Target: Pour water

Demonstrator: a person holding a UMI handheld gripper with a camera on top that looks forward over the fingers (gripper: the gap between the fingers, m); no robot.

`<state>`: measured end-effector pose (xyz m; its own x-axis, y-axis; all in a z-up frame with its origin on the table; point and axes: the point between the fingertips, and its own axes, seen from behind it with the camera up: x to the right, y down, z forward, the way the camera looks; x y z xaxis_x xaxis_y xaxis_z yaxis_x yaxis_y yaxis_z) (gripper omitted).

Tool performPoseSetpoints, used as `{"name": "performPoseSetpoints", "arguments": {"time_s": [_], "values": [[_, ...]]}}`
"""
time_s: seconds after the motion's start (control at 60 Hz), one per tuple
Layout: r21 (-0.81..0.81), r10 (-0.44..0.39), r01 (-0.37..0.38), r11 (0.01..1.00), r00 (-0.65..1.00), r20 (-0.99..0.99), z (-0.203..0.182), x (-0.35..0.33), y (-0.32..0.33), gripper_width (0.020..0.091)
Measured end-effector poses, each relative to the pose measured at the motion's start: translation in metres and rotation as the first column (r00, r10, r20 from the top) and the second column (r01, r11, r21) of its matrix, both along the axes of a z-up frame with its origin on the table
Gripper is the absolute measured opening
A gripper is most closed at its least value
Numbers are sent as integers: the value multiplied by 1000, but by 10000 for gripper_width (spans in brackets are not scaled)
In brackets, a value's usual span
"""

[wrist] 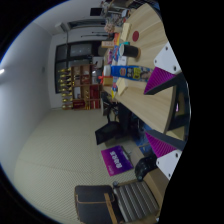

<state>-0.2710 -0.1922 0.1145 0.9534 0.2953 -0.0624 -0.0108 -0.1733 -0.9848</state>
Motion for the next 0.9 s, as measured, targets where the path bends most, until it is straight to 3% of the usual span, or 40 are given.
{"name": "performPoseSetpoints", "arguments": {"time_s": [0.2,0.5,0.8,0.85,0.9], "values": [[52,-130,129,990,991,22,-13,67,72,816],[130,-282,269,954,955,89,-15,113,159,811],[119,-344,334,935,936,74,-20,123,213,812],[107,-336,328,938,940,59,-24,122,219,779],[90,-325,320,943,944,51,-28,125,225,661]]}}
